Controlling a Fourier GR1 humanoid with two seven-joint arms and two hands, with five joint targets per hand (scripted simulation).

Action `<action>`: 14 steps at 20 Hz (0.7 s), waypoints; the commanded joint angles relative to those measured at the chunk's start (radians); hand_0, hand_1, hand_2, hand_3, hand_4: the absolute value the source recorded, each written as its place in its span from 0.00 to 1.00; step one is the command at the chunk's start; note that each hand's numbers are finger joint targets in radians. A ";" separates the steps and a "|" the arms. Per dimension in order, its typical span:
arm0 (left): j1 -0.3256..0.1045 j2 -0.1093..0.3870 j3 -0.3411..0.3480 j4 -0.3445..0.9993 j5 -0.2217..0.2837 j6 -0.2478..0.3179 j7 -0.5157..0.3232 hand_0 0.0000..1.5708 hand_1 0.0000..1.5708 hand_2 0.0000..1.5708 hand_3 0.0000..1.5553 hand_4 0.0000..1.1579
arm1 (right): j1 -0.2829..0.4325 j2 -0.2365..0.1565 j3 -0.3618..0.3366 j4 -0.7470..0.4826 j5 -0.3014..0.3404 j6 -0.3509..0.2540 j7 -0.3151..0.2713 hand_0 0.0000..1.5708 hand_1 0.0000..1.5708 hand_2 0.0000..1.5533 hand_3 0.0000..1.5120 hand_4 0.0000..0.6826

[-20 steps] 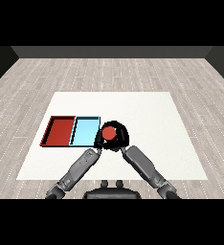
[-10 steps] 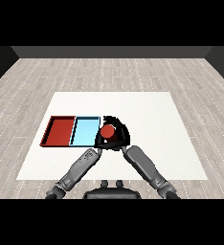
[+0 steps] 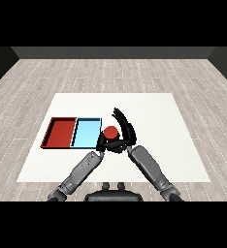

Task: Pick the red can and put it in the red box

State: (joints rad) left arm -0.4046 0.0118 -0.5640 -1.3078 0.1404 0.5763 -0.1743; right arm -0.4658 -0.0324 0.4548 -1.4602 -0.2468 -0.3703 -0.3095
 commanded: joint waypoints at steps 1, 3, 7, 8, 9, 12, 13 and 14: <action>0.023 -0.003 0.041 -0.045 -0.039 -0.033 0.028 1.00 1.00 1.00 0.95 0.99 | 0.069 -0.011 -0.044 -0.030 0.040 0.038 -0.038 0.00 0.00 0.00 0.00 0.00; 0.045 -0.008 0.071 0.006 -0.004 -0.077 -0.031 1.00 1.00 1.00 0.95 0.99 | 0.087 -0.038 -0.055 -0.159 0.052 -0.002 0.041 0.00 0.00 0.00 0.00 0.00; 0.047 0.012 0.046 -0.043 -0.015 -0.027 0.042 1.00 1.00 1.00 0.96 0.97 | 0.021 -0.062 -0.171 -0.244 0.004 0.010 0.081 0.00 0.00 0.00 0.00 0.00; 0.064 0.068 0.080 -0.087 0.007 -0.052 0.031 1.00 1.00 1.00 0.95 0.97 | -0.006 -0.117 -0.223 -0.256 -0.008 0.025 0.110 0.00 0.00 0.00 0.00 0.00; 0.063 -0.011 0.067 0.065 -0.002 -0.034 -0.076 1.00 1.00 0.99 0.94 0.96 | 0.050 -0.135 -0.217 -0.294 0.013 0.021 0.108 0.00 0.00 0.00 0.00 0.00; 0.113 0.051 0.061 -0.153 -0.063 -0.006 0.057 1.00 1.00 1.00 0.94 0.98 | 0.111 -0.105 -0.209 -0.389 0.030 -0.006 0.137 0.00 0.00 0.00 0.00 0.00; 0.057 0.080 0.137 -0.044 -0.016 -0.082 -0.010 1.00 1.00 1.00 0.94 0.98 | 0.187 -0.146 -0.210 -0.479 0.032 -0.022 0.182 0.00 0.00 0.00 0.00 0.00; 0.058 0.077 0.158 -0.057 0.010 -0.100 -0.003 1.00 1.00 1.00 0.94 0.98 | 0.184 -0.163 -0.297 -0.389 -0.022 0.029 0.122 0.00 0.00 0.00 0.00 0.00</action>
State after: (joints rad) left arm -0.3371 0.0577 -0.4673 -1.3533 0.1301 0.5213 -0.1778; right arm -0.3524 -0.1538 0.2436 -1.8109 -0.2320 -0.3675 -0.1853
